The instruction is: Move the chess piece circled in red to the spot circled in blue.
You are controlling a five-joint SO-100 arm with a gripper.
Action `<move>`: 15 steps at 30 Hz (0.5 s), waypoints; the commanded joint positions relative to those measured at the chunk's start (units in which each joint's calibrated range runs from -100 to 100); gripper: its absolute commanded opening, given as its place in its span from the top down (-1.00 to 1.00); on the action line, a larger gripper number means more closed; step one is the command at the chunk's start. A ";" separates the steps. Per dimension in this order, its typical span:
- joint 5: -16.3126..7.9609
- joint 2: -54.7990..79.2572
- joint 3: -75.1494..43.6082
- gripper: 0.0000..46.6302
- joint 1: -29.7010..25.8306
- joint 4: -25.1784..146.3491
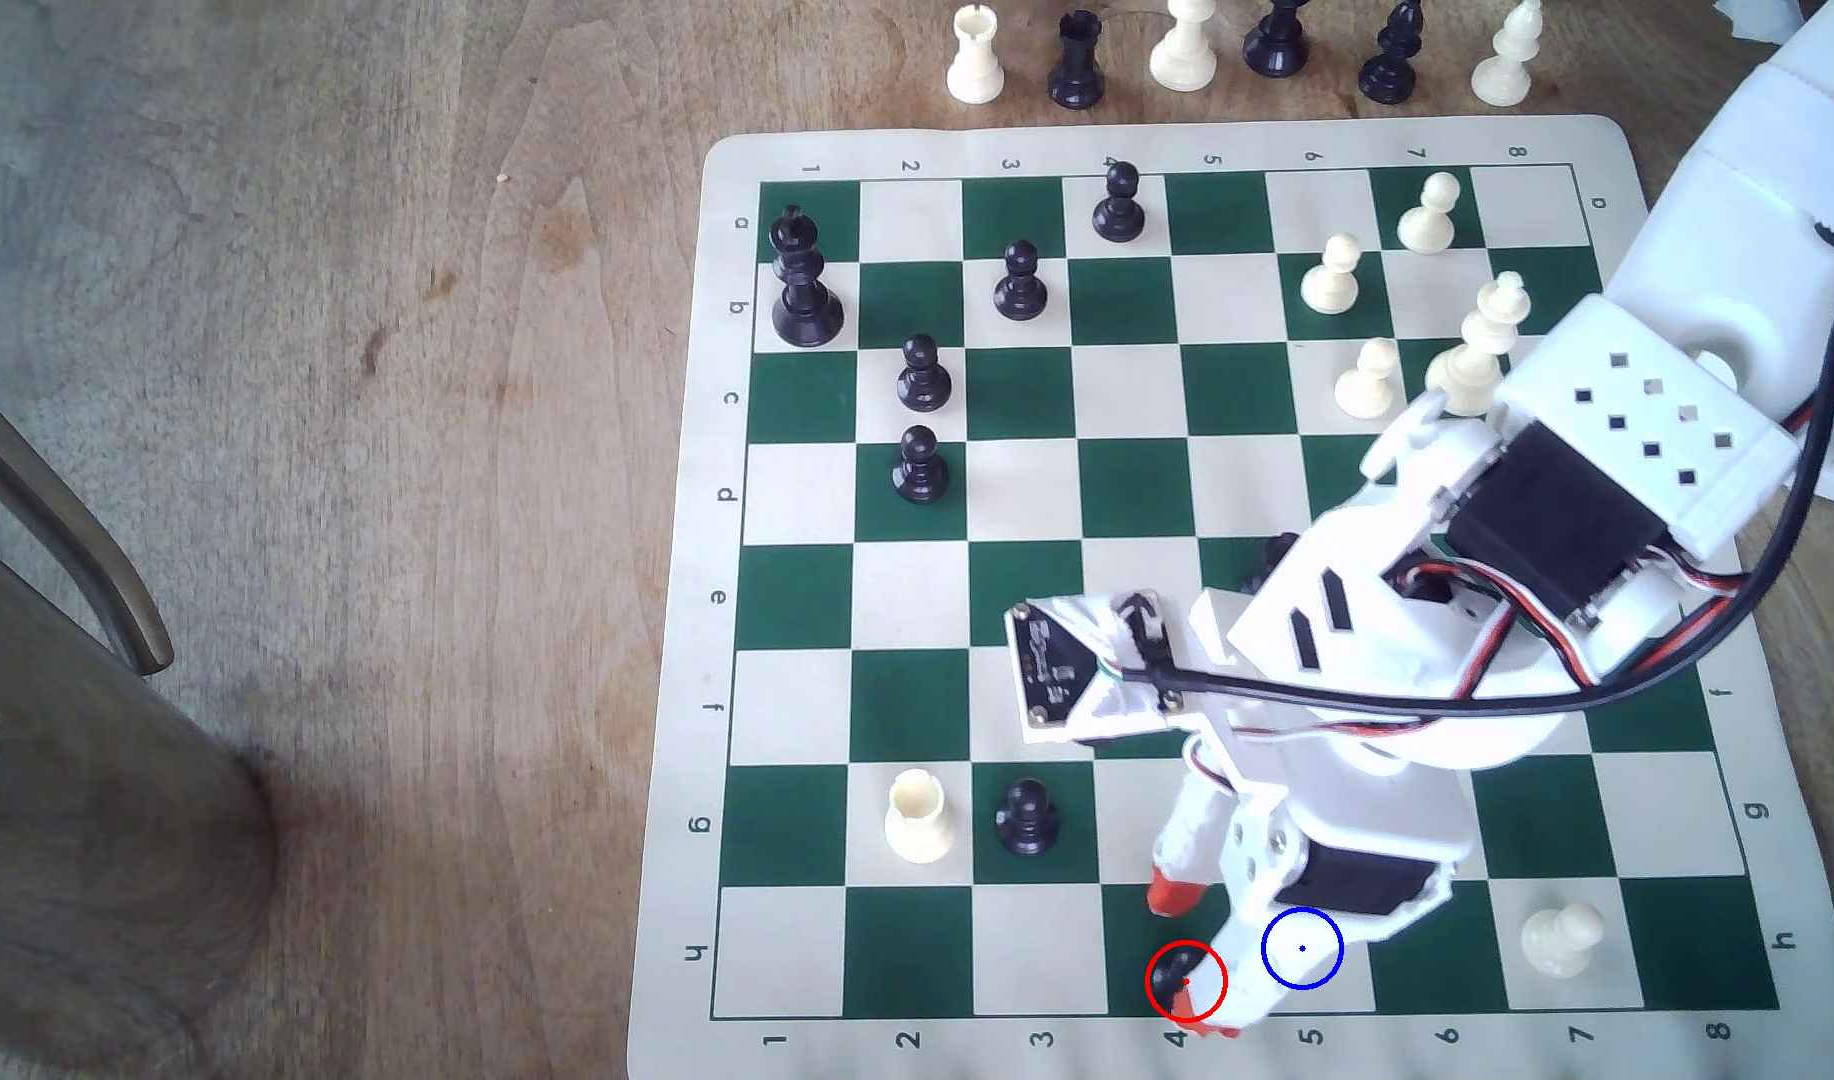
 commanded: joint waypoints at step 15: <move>-0.05 -0.82 3.42 0.38 0.16 -3.91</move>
